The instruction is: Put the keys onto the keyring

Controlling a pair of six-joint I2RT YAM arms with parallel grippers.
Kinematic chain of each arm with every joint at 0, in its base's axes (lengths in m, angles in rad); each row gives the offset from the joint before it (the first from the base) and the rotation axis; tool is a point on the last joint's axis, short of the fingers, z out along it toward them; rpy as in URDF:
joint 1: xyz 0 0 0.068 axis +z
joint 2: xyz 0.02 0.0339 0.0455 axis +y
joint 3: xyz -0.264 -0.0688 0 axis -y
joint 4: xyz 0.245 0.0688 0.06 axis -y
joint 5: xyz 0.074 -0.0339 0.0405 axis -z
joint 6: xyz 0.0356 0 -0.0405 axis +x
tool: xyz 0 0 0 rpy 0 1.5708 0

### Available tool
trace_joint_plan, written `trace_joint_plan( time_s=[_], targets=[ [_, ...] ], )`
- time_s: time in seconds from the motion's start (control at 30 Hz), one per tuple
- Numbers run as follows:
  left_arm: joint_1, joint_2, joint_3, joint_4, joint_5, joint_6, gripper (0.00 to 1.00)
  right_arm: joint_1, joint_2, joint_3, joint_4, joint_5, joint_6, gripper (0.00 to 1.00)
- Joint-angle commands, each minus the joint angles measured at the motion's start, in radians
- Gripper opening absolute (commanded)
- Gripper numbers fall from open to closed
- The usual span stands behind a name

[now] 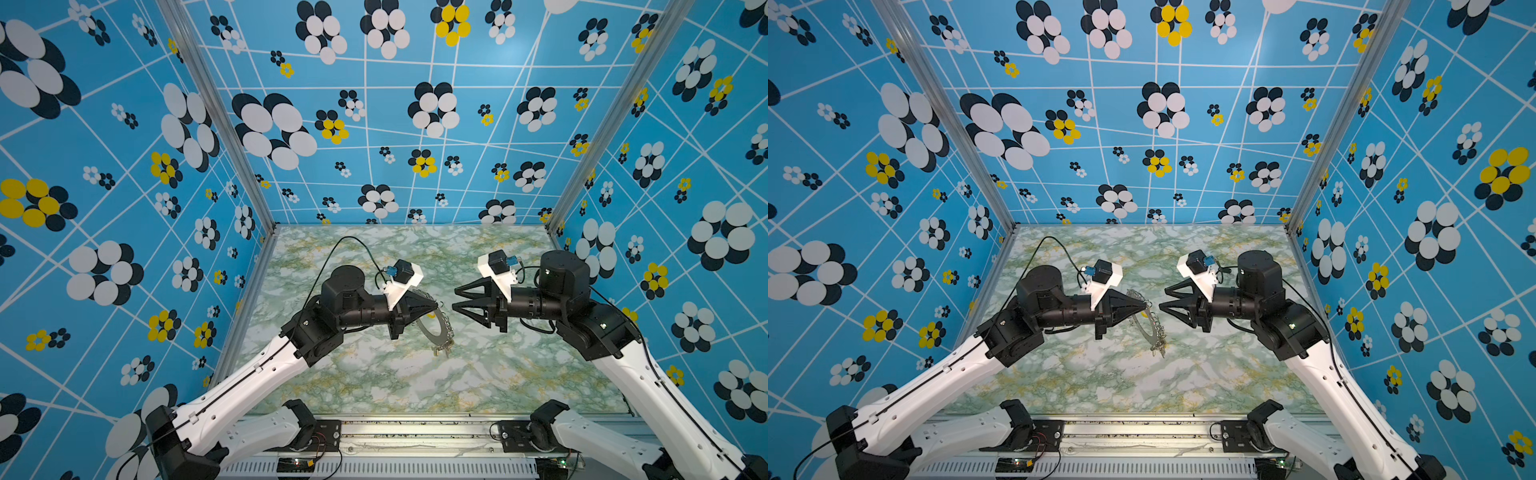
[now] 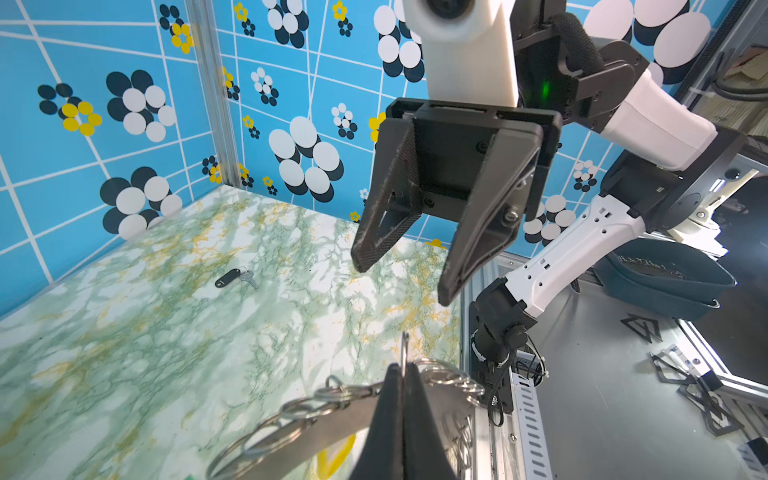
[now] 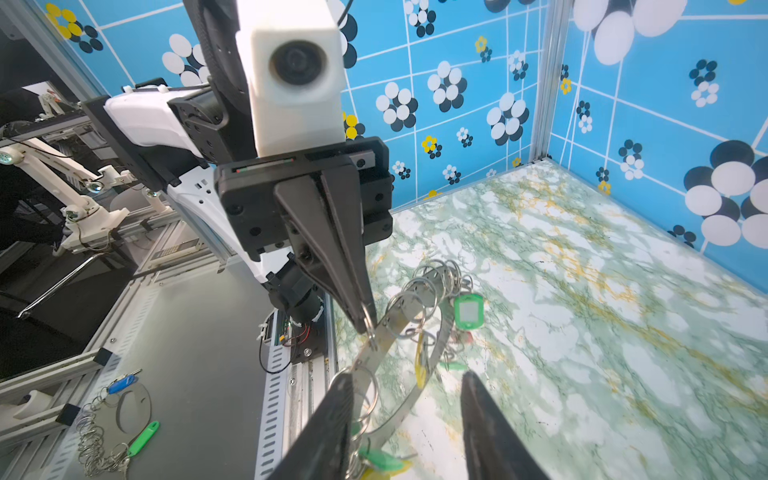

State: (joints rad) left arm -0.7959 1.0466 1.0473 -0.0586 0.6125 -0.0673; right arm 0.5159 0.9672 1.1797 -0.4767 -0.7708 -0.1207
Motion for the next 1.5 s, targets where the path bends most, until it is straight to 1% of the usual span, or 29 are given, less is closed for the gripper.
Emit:
trace_joint_plan(
  time_s=[0.0, 0.13, 0.2, 0.47, 0.67, 1.0, 1.47],
  targets=[
    [-0.015, -0.028, 0.018, 0.057, -0.011, 0.076, 0.0, 0.014, 0.002, -0.013, 0.046, -0.007, -0.016, 0.43],
    [-0.031, -0.023, 0.042, 0.014, -0.031, 0.136, 0.0, 0.047, 0.017, 0.007, 0.006, -0.006, -0.055, 0.38],
    [-0.035, -0.017, 0.054, -0.009, -0.036, 0.157, 0.0, 0.072, 0.021, 0.022, -0.031, 0.02, -0.09, 0.36],
    [-0.035, 0.012, 0.092, -0.049, -0.021, 0.173, 0.0, 0.104, 0.018, 0.026, -0.082, 0.063, -0.139, 0.29],
    [-0.037, 0.043, 0.14, -0.118, 0.004, 0.186, 0.0, 0.108, 0.018, 0.023, -0.068, 0.076, -0.138, 0.27],
    [-0.04, 0.068, 0.178, -0.184, 0.016, 0.196, 0.0, 0.108, 0.008, 0.031, -0.062, 0.085, -0.125, 0.26],
    [-0.042, 0.096, 0.213, -0.233, 0.027, 0.211, 0.0, 0.111, 0.034, 0.046, -0.082, 0.051, -0.117, 0.17]
  ],
)
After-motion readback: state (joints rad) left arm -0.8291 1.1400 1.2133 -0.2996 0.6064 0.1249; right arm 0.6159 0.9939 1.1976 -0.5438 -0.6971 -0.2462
